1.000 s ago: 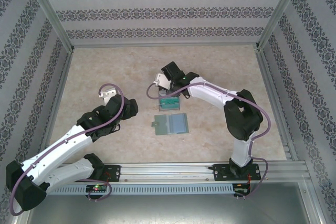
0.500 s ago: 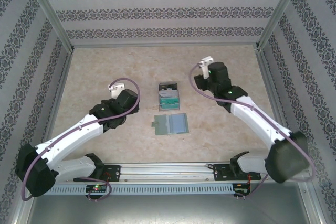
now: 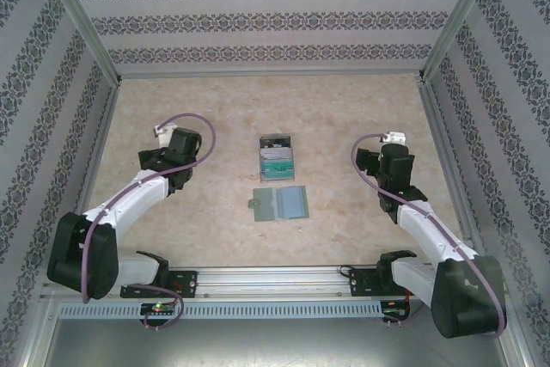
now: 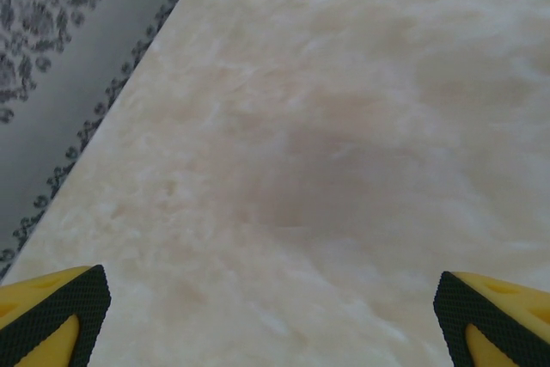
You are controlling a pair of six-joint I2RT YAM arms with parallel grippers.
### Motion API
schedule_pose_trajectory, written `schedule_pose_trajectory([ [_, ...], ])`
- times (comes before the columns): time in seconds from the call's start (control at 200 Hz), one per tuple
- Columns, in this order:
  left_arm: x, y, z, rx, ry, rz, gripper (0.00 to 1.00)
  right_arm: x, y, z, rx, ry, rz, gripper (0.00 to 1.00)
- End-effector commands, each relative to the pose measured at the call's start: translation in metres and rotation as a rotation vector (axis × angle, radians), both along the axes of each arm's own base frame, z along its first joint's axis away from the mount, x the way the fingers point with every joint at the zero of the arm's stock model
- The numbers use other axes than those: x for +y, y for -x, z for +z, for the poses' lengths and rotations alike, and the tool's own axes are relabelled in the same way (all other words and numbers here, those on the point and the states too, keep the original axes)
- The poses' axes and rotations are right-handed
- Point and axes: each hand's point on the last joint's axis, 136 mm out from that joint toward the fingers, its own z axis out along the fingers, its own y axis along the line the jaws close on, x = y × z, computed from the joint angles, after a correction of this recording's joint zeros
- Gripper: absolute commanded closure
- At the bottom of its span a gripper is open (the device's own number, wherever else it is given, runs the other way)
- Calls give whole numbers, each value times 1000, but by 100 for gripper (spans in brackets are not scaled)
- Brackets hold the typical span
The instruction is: Take the credit cards out of the card holder
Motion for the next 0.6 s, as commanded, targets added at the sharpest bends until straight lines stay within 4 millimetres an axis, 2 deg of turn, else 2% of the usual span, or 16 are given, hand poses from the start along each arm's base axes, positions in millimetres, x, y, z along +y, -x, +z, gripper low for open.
schedule_pose_trajectory([
  [0.0,13,-21,-3,-83,70,-21,1,-16,-20,10,-83,12,-70,2],
  [0.085,19,-35,-4,-143,57,-64,1,-20,-33,-3,-77,21,-82,2],
  [0.155,28,-42,-16,-136,42,-58,0,-17,-45,-12,-78,20,-65,2],
  [0.205,33,-44,-26,-133,34,-46,1,-17,-52,-13,-67,24,-62,2],
  [0.31,34,-51,-30,-218,31,-71,0,-16,-61,-7,-114,42,-43,2],
  [0.38,31,-55,-27,-266,36,-103,1,-15,-63,-12,-136,41,-28,2],
  [0.415,26,-57,-34,-262,60,-139,0,-14,-64,-14,-159,37,-16,2],
  [0.5,11,-62,-36,-277,73,-239,0,0,-65,-16,-169,27,70,2],
  [0.595,4,-57,-37,-315,94,-292,1,5,-63,-21,-194,15,109,2],
])
